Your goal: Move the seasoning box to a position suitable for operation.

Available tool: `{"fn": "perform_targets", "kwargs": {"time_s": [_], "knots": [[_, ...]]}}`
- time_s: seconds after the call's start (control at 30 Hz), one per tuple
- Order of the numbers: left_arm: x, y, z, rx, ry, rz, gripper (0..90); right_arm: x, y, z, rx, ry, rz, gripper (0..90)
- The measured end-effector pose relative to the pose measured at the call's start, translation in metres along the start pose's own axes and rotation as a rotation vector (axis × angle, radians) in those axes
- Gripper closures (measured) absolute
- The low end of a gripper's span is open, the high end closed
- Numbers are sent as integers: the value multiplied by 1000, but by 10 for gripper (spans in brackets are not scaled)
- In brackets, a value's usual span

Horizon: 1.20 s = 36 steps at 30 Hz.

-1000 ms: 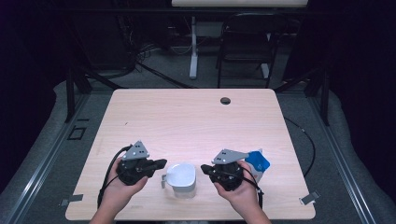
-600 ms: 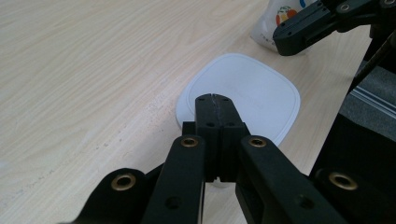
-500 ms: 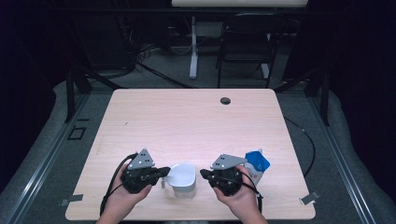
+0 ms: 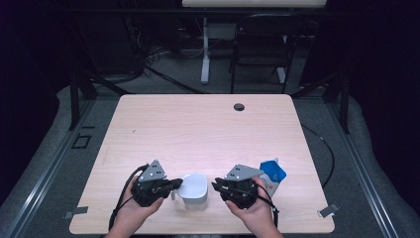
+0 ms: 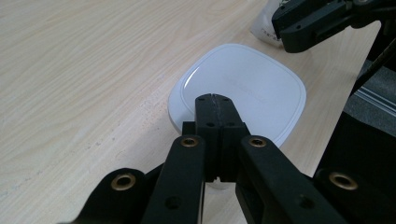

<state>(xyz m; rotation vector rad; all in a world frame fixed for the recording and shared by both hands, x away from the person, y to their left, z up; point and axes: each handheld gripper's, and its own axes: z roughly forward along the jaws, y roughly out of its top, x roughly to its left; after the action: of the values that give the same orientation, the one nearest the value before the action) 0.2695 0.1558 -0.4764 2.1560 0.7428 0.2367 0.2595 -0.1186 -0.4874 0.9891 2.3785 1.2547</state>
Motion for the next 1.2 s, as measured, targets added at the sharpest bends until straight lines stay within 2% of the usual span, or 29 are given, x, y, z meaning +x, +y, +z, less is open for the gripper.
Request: {"fn": "perform_targets", "kwargs": {"time_s": [0.1, 0.2, 0.33, 0.43, 0.5, 0.6, 0.83, 0.97, 1.1, 1.2], "knots": [[0, 0, 0, -5, 0, 0, 900, 0, 0, 1, -7, 1, 0, 704], [1, -1, 0, -8, -4, -3, 900, 0, 0, 1, -26, -24, 1, 694], [1, -2, 0, -13, -11, -13, 900, 0, -1, 2, -43, -45, 28, 685], [2, -2, 0, -17, -13, -14, 900, 0, -2, 4, -27, -29, 22, 683], [1, -2, 0, -16, -11, -12, 900, -1, -3, 4, -13, -7, 18, 736], [1, -2, 1, -18, -6, -8, 900, -1, -5, 5, 5, -10, 1, 806], [1, -3, 0, -20, -7, -6, 900, 0, -6, 7, 16, 4, -8, 900], [1, -3, 0, -23, -8, -8, 900, 2, -5, 8, 33, 19, -30, 900], [1, -3, 0, -25, -6, -8, 900, 2, -6, 10, 40, 20, -24, 900], [1, -3, 0, -25, -6, -9, 900, 2, -6, 10, 27, 24, -10, 900]]}}
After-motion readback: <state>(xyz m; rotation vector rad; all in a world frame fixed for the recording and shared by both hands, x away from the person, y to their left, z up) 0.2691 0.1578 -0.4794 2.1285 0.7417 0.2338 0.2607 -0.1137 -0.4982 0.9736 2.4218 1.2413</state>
